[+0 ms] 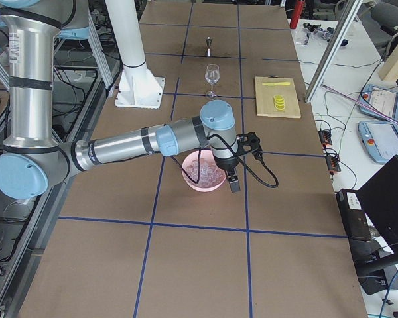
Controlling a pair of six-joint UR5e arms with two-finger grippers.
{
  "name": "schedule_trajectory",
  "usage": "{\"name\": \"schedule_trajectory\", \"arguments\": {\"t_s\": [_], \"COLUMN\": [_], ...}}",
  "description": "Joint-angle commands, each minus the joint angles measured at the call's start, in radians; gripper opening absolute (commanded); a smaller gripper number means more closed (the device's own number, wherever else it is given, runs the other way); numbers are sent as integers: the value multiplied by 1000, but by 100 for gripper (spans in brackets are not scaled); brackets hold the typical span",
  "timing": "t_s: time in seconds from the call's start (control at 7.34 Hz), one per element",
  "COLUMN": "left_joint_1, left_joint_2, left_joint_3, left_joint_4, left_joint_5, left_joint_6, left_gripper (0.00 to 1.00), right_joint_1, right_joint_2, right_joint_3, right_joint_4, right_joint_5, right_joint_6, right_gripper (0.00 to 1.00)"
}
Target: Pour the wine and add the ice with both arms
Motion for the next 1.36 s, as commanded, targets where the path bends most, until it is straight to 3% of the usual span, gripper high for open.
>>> {"name": "schedule_trajectory", "arguments": {"t_s": [0.0, 0.27, 0.54, 1.23], "left_joint_1": [166, 421, 621, 971], "left_joint_2": [50, 72, 87, 90], "left_joint_3": [-29, -46, -46, -26], "left_joint_4": [-165, -167, -168, -178], "left_joint_5": [201, 567, 842, 1280], "left_joint_6": [-125, -217, -257, -370], "left_gripper": [100, 100, 100, 100], "right_joint_1": [0, 0, 0, 0], "right_joint_2": [0, -2, -7, -5], "right_joint_3": [-1, 0, 0, -1], "right_joint_4": [6, 6, 6, 6], "right_joint_5": [0, 0, 0, 0], "right_joint_6": [0, 0, 2, 2], "right_gripper": [100, 100, 100, 100]}}
